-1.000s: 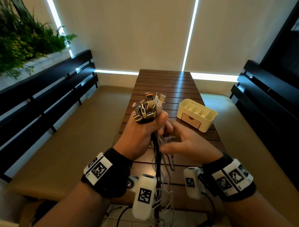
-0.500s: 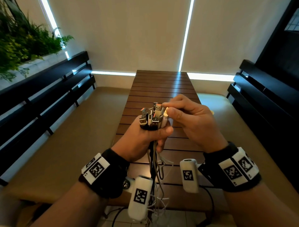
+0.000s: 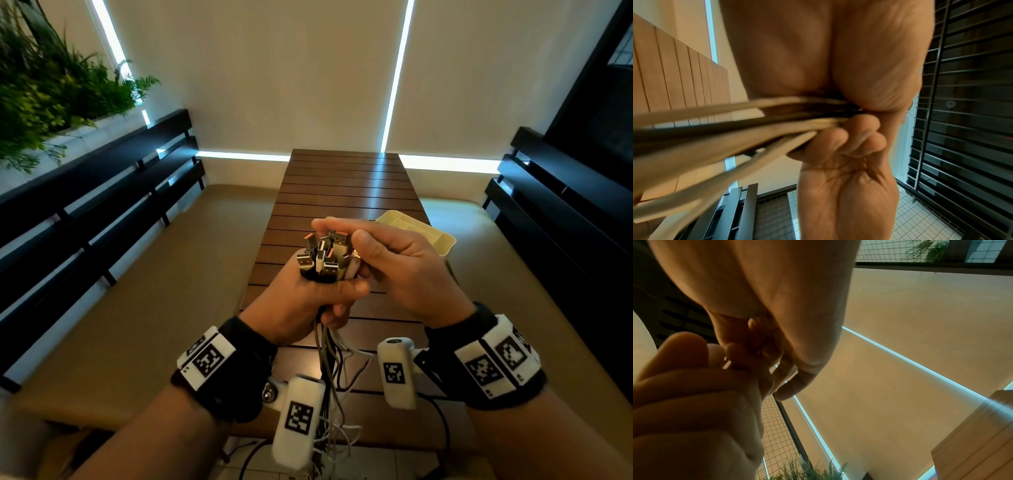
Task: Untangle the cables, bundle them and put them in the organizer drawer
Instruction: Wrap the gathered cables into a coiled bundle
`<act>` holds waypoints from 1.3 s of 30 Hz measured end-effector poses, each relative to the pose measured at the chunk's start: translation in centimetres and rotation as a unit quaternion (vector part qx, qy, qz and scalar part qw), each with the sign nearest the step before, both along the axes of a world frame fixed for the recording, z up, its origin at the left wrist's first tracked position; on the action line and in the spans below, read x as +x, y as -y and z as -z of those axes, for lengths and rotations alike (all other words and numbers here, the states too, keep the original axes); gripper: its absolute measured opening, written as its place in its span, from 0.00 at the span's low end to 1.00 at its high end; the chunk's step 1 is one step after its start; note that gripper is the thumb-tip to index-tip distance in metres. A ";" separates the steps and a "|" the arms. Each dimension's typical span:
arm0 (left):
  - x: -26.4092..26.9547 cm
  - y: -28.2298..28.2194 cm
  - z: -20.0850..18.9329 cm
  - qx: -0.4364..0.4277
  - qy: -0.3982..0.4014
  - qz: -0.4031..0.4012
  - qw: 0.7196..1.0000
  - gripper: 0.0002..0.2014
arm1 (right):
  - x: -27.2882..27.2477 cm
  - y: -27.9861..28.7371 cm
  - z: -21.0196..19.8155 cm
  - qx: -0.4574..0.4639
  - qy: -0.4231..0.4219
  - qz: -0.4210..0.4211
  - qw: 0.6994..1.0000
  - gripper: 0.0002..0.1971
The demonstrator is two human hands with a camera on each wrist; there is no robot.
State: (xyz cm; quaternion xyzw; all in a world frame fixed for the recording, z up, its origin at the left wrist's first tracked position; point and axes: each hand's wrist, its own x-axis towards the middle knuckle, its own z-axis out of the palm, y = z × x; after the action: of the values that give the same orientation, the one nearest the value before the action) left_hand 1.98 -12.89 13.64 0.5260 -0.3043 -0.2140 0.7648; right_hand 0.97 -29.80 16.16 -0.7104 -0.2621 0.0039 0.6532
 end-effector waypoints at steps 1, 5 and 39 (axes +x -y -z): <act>0.0 0.0 0.1 -0.001 -0.005 -0.001 1.000 0.06 | 0.0 0.0 -0.1 -0.003 -0.002 0.000 1.000 0.23; 0.2 0.0 0.1 0.001 -0.008 -0.003 1.000 0.08 | 0.0 -0.1 -0.3 -0.009 -0.012 0.001 1.000 0.21; 0.0 -0.2 -0.5 0.027 0.040 -0.078 0.996 0.10 | 0.2 -2.4 1.9 0.217 -0.078 -0.098 0.968 0.45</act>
State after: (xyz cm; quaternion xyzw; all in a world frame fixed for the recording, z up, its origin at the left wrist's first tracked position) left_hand 1.97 -12.69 14.11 0.5767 -0.2869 -0.1409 0.7518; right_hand 1.17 -27.43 14.23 -0.5197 -0.2733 0.0658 0.8067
